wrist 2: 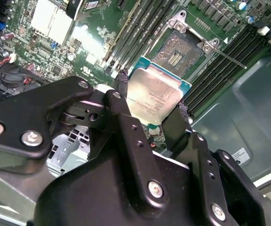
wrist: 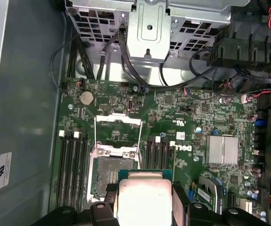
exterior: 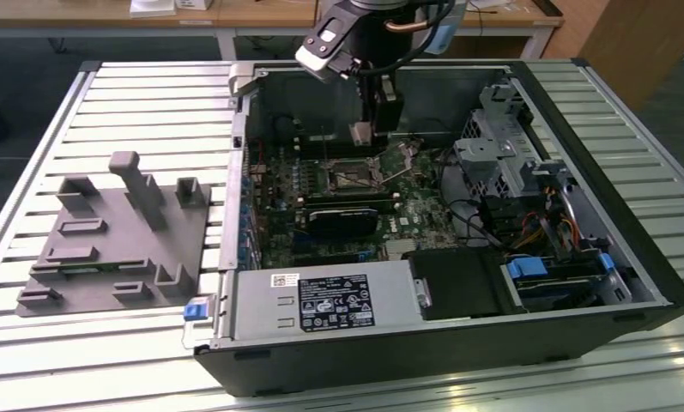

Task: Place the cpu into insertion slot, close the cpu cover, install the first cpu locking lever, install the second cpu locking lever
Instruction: 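Place the cpu into insertion slot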

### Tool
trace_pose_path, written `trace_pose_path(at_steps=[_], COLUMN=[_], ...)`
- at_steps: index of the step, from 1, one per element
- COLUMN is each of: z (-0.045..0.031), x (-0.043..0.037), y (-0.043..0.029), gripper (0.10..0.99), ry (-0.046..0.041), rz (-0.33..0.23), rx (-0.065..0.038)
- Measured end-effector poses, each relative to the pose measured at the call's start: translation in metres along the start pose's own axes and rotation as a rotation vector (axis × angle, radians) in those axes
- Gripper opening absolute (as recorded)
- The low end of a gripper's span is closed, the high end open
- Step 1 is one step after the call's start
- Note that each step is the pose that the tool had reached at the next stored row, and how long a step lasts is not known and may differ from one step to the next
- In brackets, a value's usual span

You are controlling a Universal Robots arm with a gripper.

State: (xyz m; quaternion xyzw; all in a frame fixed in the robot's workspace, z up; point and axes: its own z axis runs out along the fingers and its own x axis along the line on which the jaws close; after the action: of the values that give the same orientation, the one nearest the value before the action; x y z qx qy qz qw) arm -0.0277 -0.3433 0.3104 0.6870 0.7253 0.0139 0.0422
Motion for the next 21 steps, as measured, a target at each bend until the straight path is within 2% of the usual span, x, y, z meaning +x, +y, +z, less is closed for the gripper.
trace_pose_path(at_steps=[21], z=[0.0164], x=[0.0007], y=[-0.0013], gripper=[0.541], ry=[-0.0071], rz=[-0.001], rx=[0.000])
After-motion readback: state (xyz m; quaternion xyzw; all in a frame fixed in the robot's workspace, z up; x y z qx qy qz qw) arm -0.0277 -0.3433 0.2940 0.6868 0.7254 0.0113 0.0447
